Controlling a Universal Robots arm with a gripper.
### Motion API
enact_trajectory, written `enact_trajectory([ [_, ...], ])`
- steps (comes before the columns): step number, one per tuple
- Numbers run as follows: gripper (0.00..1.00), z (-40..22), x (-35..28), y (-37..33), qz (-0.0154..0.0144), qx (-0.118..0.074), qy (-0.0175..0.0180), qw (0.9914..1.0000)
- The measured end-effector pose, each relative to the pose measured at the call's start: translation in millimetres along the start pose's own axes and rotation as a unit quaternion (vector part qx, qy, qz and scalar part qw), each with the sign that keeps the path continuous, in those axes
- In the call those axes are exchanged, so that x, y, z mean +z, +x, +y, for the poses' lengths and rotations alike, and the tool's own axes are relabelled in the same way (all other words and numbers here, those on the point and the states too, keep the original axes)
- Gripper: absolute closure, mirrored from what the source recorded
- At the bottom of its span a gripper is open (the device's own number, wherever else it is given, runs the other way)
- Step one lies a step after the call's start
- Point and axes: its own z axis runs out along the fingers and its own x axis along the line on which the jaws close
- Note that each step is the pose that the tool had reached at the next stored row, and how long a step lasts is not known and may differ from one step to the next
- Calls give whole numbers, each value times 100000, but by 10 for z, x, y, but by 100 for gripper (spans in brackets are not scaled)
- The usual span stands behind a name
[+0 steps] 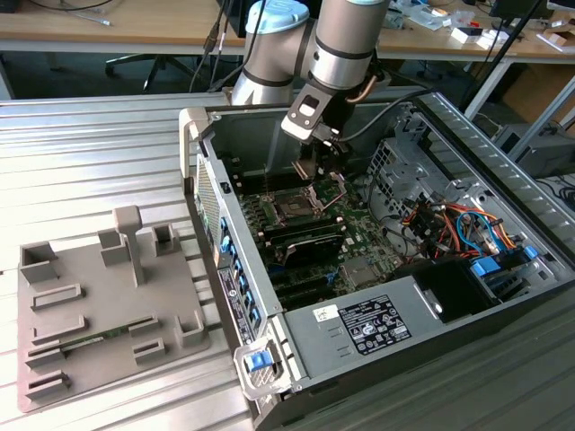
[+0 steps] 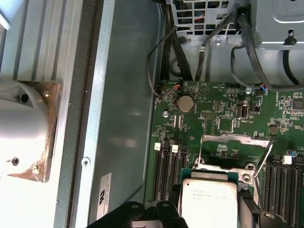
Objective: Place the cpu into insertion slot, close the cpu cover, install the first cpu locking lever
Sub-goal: 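Place the cpu into insertion slot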
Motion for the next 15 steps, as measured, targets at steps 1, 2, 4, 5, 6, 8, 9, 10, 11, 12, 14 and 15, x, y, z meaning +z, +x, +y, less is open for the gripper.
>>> enact_trajectory([
  [1,45,-1,0,0,-4,-1,-1,100000],
  [2,45,-2,2,0,-5,-3,3,100000],
  [4,45,-3,3,0,-6,-3,8,100000],
  [5,45,-4,4,0,-9,-3,10,100000],
  [6,45,-4,4,-1,-12,-1,10,100000],
  [8,45,-6,7,-1,-22,-4,18,100000],
  [9,45,-8,8,-2,-34,-3,30,100000],
  [10,45,-10,10,-2,-43,-5,41,100000],
  [11,45,-12,13,-1,-40,-6,37,100000],
  [12,45,-12,17,1,-19,2,11,100000],
  [14,45,-14,16,-2,-53,-11,36,100000],
  [15,45,-15,16,-2,-52,-7,39,100000],
])
